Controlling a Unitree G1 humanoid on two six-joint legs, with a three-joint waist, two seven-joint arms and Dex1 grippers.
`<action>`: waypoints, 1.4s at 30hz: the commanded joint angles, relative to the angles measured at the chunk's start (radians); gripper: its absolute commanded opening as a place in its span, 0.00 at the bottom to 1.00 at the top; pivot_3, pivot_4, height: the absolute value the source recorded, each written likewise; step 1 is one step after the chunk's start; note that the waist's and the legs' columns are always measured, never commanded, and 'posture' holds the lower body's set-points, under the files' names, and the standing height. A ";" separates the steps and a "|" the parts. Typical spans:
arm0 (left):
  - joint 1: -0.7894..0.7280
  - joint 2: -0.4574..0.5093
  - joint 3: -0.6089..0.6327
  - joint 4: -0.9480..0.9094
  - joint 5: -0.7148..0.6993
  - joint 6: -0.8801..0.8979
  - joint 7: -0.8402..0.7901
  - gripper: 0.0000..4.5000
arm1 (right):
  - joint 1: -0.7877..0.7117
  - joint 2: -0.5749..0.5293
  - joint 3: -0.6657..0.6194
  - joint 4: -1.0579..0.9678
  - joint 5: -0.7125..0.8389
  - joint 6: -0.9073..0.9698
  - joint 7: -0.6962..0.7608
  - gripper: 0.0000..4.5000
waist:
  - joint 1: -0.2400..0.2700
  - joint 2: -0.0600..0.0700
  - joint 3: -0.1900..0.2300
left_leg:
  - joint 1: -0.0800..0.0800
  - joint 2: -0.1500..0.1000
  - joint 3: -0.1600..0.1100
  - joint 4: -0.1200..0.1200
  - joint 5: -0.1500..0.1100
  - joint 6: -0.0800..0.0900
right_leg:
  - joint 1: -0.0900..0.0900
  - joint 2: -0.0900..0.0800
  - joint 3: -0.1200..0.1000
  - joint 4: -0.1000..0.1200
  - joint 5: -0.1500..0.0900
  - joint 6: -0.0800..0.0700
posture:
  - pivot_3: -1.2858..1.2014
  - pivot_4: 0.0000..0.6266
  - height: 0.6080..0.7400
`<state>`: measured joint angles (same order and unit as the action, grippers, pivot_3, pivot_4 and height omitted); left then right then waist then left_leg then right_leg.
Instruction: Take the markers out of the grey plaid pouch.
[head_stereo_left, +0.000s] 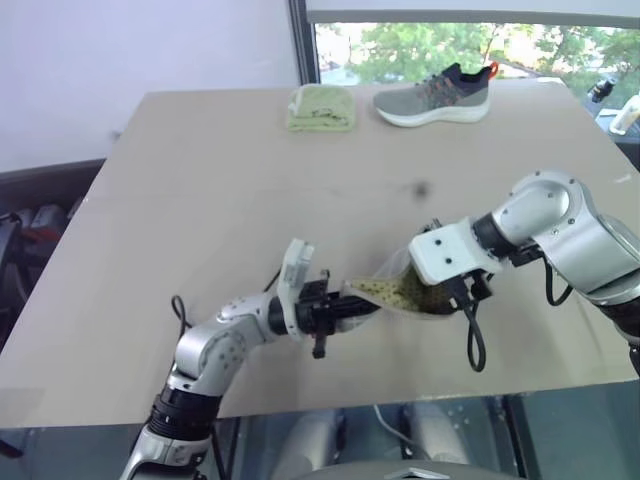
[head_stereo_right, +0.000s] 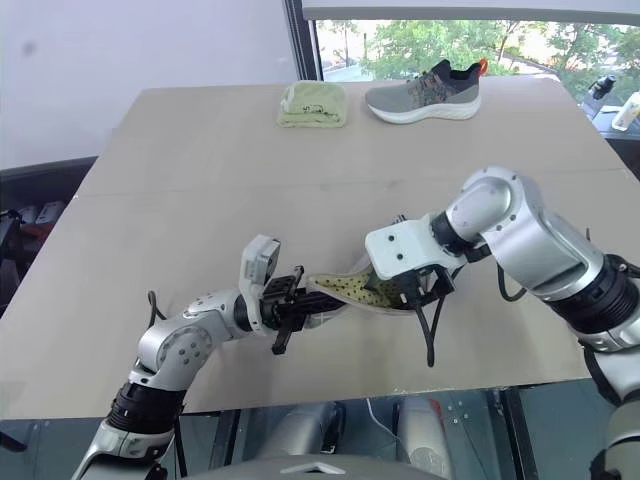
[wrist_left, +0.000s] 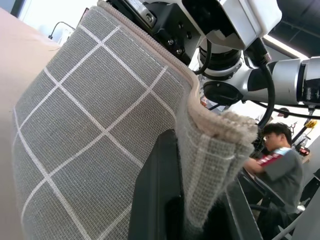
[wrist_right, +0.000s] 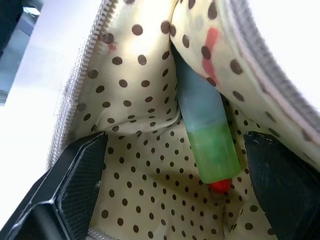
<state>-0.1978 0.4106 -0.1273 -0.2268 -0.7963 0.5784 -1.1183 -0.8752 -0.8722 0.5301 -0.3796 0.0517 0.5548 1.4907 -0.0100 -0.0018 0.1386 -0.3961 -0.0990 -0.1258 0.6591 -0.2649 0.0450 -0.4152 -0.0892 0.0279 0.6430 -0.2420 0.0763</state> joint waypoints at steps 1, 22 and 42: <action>0.002 0.004 -0.035 0.026 0.118 -0.121 -0.026 0.00 | -0.020 0.007 -0.018 0.017 0.011 0.015 0.015 0.99 | 0.001 0.000 0.000 | 0.000 0.000 0.000 0.000 0.000 0.000 | 0.000 0.000 0.000 0.000 0.000 0.000 | 0.52 0.24 1.00; -0.055 0.004 0.001 0.060 0.143 -0.176 -0.044 0.00 | 0.021 0.131 0.026 0.195 -0.117 -0.153 -0.107 0.33 | -0.001 0.000 0.000 | 0.000 0.000 0.000 0.001 0.000 0.000 | 0.000 0.000 0.000 0.000 0.000 0.000 | 0.52 0.24 1.00; -0.043 0.017 -0.002 0.052 0.154 -0.145 -0.064 0.00 | 0.086 0.210 0.110 0.304 -0.256 -0.353 -0.076 0.33 | -0.004 0.000 0.000 | 0.000 0.000 0.000 0.002 0.000 0.000 | 0.000 0.001 0.000 0.001 0.000 0.000 | 0.52 0.24 1.00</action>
<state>-0.2346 0.4323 -0.1326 -0.1267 -0.6253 0.4534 -1.1641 -0.8053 -0.6726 0.6164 -0.0772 -0.1959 0.2169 1.4007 -0.0138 -0.0019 0.1384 -0.3959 -0.0991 -0.1261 0.6608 -0.2649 0.0449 -0.4153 -0.0878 0.0276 0.6445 -0.2420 0.0763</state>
